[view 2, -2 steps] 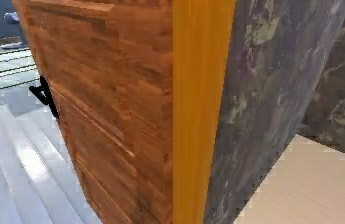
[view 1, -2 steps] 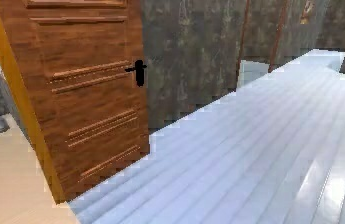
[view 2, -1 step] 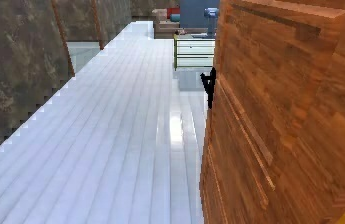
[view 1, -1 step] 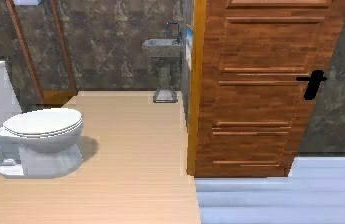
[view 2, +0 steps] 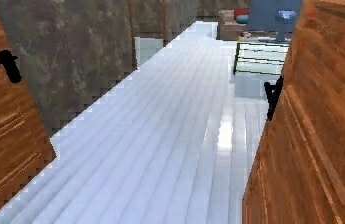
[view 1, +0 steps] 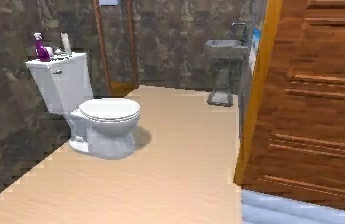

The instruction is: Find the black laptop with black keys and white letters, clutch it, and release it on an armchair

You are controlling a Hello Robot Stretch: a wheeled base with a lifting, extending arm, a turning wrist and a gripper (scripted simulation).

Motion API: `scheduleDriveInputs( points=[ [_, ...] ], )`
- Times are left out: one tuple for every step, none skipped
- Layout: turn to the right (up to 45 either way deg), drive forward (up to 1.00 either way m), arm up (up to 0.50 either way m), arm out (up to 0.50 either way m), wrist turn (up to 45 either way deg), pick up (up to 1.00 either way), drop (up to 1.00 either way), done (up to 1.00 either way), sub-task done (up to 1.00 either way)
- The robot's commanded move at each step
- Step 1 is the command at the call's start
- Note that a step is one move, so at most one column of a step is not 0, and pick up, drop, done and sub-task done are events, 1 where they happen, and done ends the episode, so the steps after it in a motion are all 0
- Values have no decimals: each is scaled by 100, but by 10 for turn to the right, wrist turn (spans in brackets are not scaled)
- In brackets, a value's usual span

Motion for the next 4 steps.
scheduleDriveInputs(
  points=[
    [0, 15, 0, 0, 0, 0, 0, 0, 0],
    [450, 0, 0, 0, 0, 0, 0, 0, 0],
    [450, 0, 0, 0, 0, 0, 0, 0, 0],
    [90, 0, 0, 0, 0, 0, 0, 0, 0]
  ],
)
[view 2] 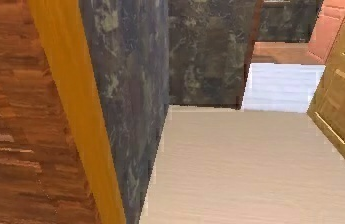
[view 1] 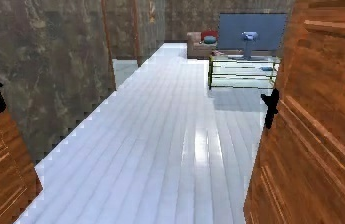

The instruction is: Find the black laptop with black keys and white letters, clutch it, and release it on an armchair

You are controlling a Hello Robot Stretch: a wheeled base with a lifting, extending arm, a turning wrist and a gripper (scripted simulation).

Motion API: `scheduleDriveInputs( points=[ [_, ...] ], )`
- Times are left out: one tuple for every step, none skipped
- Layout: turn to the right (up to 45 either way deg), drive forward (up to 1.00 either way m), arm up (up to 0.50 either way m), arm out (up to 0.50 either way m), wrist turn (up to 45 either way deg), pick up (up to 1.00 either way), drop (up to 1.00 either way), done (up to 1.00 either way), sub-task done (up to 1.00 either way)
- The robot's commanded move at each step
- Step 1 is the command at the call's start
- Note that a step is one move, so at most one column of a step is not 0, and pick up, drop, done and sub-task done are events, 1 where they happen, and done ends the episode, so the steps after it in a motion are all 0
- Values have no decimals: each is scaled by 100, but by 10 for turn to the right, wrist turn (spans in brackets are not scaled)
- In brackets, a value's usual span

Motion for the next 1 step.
scheduleDriveInputs(
  points=[
    [0, 100, 0, 0, 0, 0, 0, 0, 0]
  ],
)
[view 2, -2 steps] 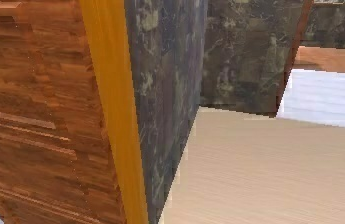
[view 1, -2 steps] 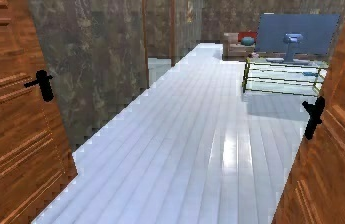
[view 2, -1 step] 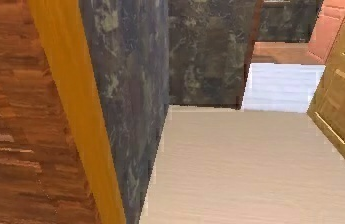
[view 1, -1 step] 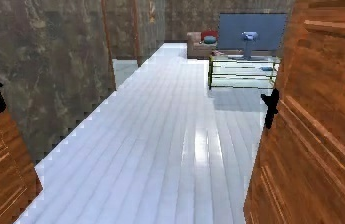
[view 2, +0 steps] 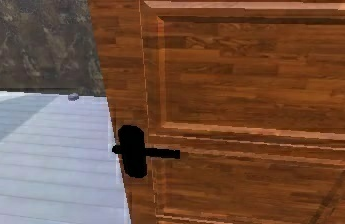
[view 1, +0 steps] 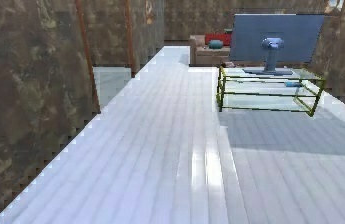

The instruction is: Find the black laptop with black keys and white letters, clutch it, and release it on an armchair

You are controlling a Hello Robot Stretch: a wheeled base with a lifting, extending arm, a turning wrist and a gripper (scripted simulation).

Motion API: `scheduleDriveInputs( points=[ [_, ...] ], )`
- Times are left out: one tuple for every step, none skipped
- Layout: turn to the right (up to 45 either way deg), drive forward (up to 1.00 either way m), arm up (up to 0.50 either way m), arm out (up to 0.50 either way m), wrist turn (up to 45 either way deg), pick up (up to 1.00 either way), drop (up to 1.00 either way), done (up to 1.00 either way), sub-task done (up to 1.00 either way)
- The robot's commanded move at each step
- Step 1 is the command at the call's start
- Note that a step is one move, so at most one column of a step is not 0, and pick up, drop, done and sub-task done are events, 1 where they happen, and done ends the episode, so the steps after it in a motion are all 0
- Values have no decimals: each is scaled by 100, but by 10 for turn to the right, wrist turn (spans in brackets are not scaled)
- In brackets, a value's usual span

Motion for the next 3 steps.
scheduleDriveInputs(
  points=[
    [0, 100, 0, 0, 0, 0, 0, 0, 0],
    [0, 100, 0, 0, 0, 0, 0, 0, 0],
    [0, 100, 0, 0, 0, 0, 0, 0, 0]
  ],
)
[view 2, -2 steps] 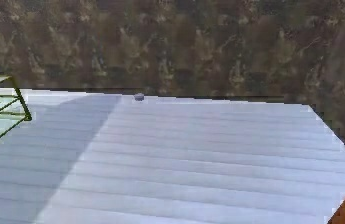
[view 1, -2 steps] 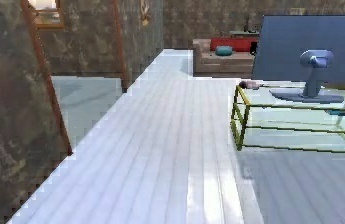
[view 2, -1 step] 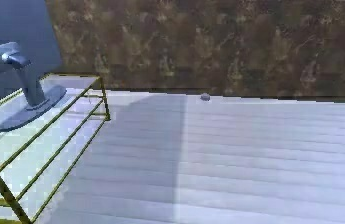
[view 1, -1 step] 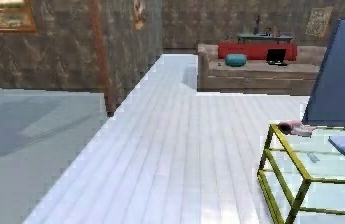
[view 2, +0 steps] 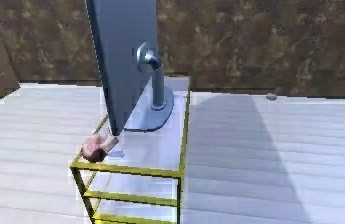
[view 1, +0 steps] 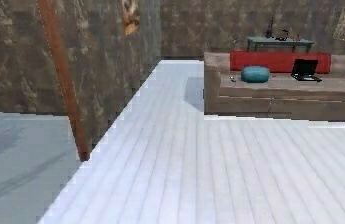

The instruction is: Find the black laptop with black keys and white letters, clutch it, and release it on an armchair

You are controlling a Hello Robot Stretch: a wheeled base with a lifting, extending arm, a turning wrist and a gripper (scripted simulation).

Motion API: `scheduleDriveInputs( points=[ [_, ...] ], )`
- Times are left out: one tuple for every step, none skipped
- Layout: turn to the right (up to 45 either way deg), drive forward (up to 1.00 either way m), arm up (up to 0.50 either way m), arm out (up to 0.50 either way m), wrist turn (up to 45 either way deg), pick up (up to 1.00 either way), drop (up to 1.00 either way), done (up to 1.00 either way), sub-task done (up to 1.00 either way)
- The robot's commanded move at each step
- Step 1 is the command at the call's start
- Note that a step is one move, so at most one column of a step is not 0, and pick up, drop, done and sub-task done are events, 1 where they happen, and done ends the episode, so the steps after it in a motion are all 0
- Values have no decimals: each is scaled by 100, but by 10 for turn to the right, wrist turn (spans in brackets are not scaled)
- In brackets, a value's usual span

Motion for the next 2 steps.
scheduleDriveInputs(
  points=[
    [0, 100, 0, 0, 0, 0, 0, 0, 0],
    [0, 100, 0, 0, 0, 0, 0, 0, 0]
  ],
)
